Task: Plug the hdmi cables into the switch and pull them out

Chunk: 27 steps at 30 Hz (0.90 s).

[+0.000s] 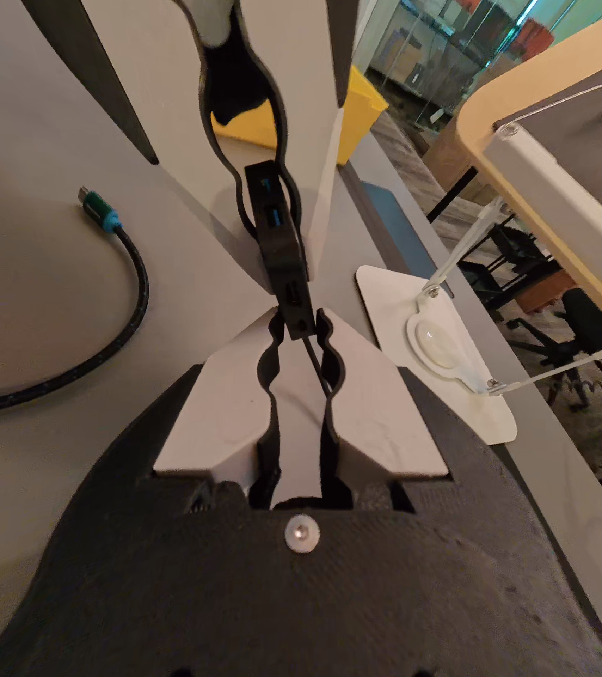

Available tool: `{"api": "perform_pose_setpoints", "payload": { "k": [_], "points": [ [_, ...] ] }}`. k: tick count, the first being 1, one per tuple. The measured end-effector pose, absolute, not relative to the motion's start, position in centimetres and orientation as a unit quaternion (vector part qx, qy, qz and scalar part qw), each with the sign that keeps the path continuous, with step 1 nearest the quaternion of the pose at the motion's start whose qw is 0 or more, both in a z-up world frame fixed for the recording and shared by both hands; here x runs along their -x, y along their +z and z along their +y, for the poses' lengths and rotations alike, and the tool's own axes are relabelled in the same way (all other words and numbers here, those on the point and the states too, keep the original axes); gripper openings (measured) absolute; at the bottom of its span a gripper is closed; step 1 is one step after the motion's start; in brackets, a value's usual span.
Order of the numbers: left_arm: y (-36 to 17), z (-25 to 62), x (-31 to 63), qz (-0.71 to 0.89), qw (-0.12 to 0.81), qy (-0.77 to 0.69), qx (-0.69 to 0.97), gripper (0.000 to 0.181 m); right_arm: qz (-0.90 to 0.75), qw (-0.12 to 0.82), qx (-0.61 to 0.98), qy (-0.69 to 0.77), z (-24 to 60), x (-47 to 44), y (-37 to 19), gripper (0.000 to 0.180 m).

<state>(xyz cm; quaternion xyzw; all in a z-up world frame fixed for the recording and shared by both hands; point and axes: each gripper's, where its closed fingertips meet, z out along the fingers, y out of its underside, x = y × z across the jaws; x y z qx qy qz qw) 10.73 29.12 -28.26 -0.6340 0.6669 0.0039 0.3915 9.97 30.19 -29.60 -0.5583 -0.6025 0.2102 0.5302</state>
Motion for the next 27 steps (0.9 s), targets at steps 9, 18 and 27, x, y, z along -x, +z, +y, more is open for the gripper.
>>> {"api": "perform_pose_setpoints", "payload": {
  "k": [9,18,27],
  "points": [
    [-25.5,27.4,-12.1,0.632,0.438,-0.186,0.612,0.011,-0.593,0.532,0.537,0.276,29.0,-9.4,-28.5,0.022],
    [-26.6,28.0,-11.3,0.62,0.424,-0.198,0.63,0.028,-0.604,0.51,0.554,0.261,29.1,-9.6,-29.6,0.01],
    [-26.9,28.8,-11.5,0.675,0.419,0.007,0.607,0.039,-0.609,0.497,0.592,0.179,30.8,-10.2,-31.3,0.01]
  ]
}}
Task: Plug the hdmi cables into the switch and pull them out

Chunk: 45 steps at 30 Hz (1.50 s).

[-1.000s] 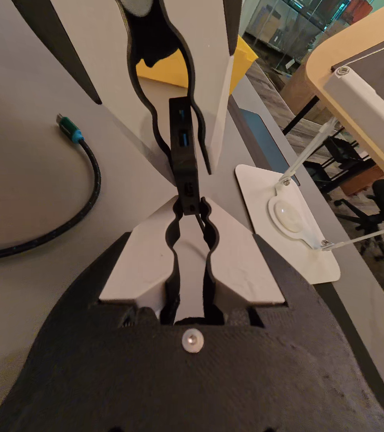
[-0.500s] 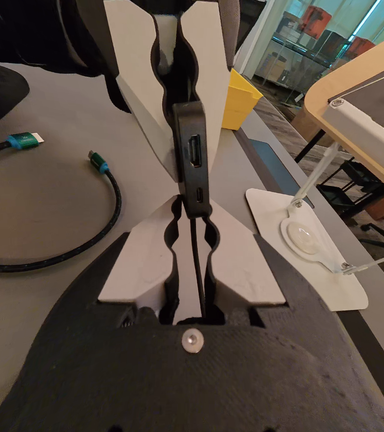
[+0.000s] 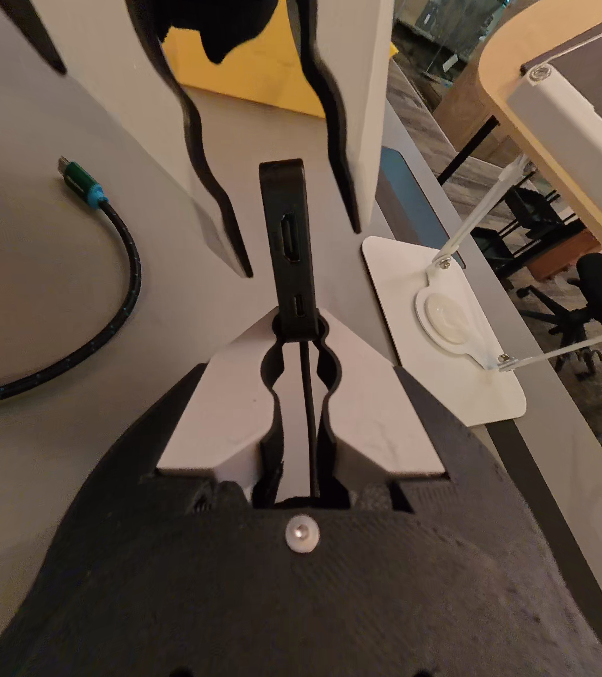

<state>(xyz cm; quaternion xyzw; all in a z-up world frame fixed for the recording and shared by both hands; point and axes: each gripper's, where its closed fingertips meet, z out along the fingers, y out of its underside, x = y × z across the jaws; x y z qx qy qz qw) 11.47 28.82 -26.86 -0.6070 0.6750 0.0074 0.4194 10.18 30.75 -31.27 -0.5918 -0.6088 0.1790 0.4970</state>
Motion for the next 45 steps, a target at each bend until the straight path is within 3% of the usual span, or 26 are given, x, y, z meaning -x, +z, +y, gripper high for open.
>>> {"api": "perform_pose_setpoints", "payload": {
  "k": [3,10,16,21,23,28,34,38,42,45],
  "points": [
    [-28.1,29.1,-11.5,0.693,0.397,0.068,0.598,0.02,-0.615,0.496,0.593,0.156,30.9,-10.2,-31.5,0.01],
    [-28.0,29.3,-11.3,0.694,0.387,0.084,0.601,0.011,-0.61,0.514,0.586,0.143,31.3,-10.4,-30.6,0.011],
    [-25.8,28.7,-10.2,0.712,0.401,0.066,0.573,0.011,-0.626,0.504,0.567,0.179,29.7,-10.9,-28.0,0.042],
    [-23.6,27.0,-9.7,0.749,0.4,0.058,0.526,0.011,-0.633,0.463,0.524,0.333,24.8,-12.2,-22.7,0.05],
    [-23.1,26.2,-9.5,0.76,0.394,0.053,0.513,0.011,-0.618,0.471,0.508,0.372,24.4,-13.7,-20.1,0.046],
    [-21.4,22.8,-10.6,0.773,0.401,-0.038,0.49,0.011,-0.611,0.471,0.527,0.356,27.4,-16.7,-18.9,0.045],
    [-17.9,19.7,-12.7,0.73,0.447,-0.202,0.476,0.011,-0.695,0.438,0.461,0.336,24.5,-13.0,-22.9,0.065],
    [-16.6,20.3,-12.9,0.671,0.487,-0.282,0.484,0.011,-0.662,0.507,0.41,0.369,22.1,-10.4,-20.6,0.054],
    [-16.5,21.3,-12.7,0.617,0.507,-0.342,0.496,0.011,-0.598,0.54,0.418,0.419,22.0,-9.9,-18.9,0.013],
    [-17.2,22.0,-12.5,0.601,0.502,-0.355,0.51,0.012,-0.599,0.549,0.443,0.38,22.8,-9.9,-19.7,0.011]
  ]
}}
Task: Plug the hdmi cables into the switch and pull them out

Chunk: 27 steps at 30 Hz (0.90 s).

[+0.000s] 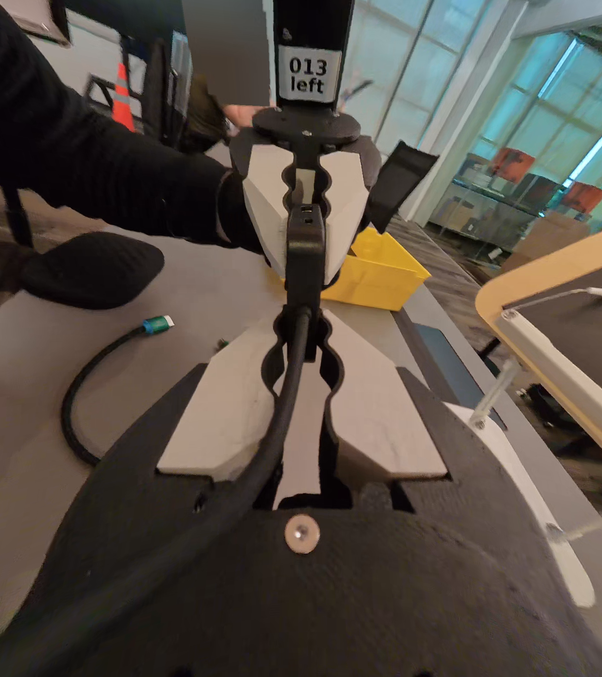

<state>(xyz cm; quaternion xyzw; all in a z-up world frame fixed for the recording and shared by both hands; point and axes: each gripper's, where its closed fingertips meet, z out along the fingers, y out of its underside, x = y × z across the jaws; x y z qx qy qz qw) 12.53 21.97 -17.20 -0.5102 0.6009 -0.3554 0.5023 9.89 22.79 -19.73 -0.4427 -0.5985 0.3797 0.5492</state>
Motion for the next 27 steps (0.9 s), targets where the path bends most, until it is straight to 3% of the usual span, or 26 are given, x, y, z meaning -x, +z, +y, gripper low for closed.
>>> {"api": "perform_pose_setpoints", "payload": {
  "k": [5,10,14,16,19,27],
  "points": [
    [-17.9,24.8,-11.8,0.571,0.522,-0.303,0.556,0.028,-0.605,0.561,0.503,0.257,26.3,-11.3,-21.6,0.012],
    [-20.9,26.3,-12.1,0.631,0.519,-0.112,0.565,0.036,-0.652,0.522,0.542,0.09,28.7,-13.2,-24.9,0.011],
    [-23.7,26.9,-12.8,0.665,0.484,-0.028,0.569,0.025,-0.674,0.505,0.537,0.05,28.3,-13.1,-25.8,0.012],
    [-24.3,26.6,-13.1,0.667,0.477,-0.044,0.571,0.014,-0.682,0.495,0.537,0.037,28.1,-13.1,-26.3,0.012],
    [-24.4,25.9,-13.0,0.679,0.473,-0.059,0.558,0.012,-0.68,0.497,0.535,0.068,27.3,-13.0,-26.3,0.013],
    [-22.6,26.4,-11.7,0.684,0.509,-0.006,0.523,0.012,-0.693,0.404,0.593,0.07,29.4,-18.6,-29.2,0.058]
  ]
}}
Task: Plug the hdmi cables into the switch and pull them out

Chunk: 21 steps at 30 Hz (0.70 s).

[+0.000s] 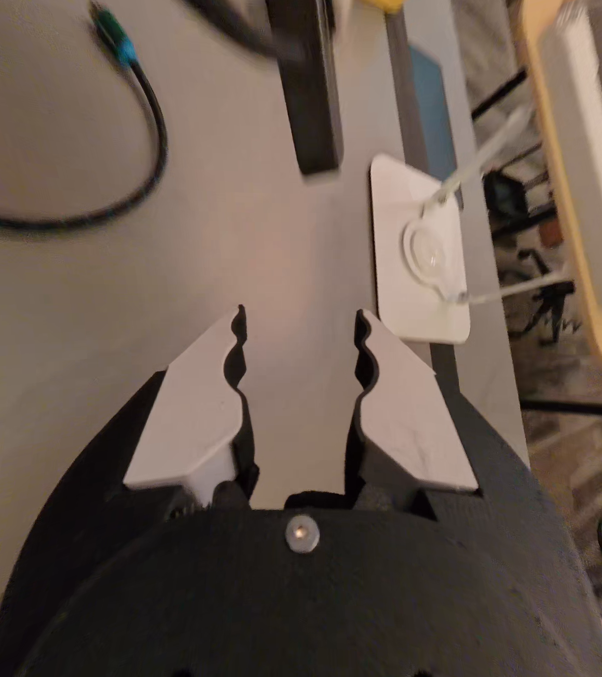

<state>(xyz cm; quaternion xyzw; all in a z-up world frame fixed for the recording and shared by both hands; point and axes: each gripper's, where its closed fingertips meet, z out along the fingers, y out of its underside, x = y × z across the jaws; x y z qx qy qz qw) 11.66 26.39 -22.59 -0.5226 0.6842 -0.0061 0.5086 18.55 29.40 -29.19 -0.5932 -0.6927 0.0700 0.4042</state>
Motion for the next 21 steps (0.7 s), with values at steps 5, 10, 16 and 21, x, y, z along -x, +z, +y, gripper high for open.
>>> {"api": "perform_pose_setpoints", "payload": {
  "k": [5,10,16,21],
  "points": [
    [-22.9,26.7,-11.1,0.716,0.512,0.078,0.468,0.012,-0.688,0.405,0.601,0.038,31.7,-21.4,-27.6,0.084],
    [-23.9,24.9,-12.7,0.764,0.491,0.105,0.406,0.012,-0.761,0.396,0.488,0.161,26.4,-16.5,-24.5,0.092],
    [-24.8,22.9,-14.5,0.802,0.473,0.116,0.346,0.011,-0.837,0.299,0.423,0.178,23.6,-13.8,-27.3,0.089],
    [-25.7,21.5,-15.0,0.824,0.457,0.103,0.319,0.012,-0.859,0.238,0.403,0.206,21.8,-13.9,-28.9,0.069]
  ]
}}
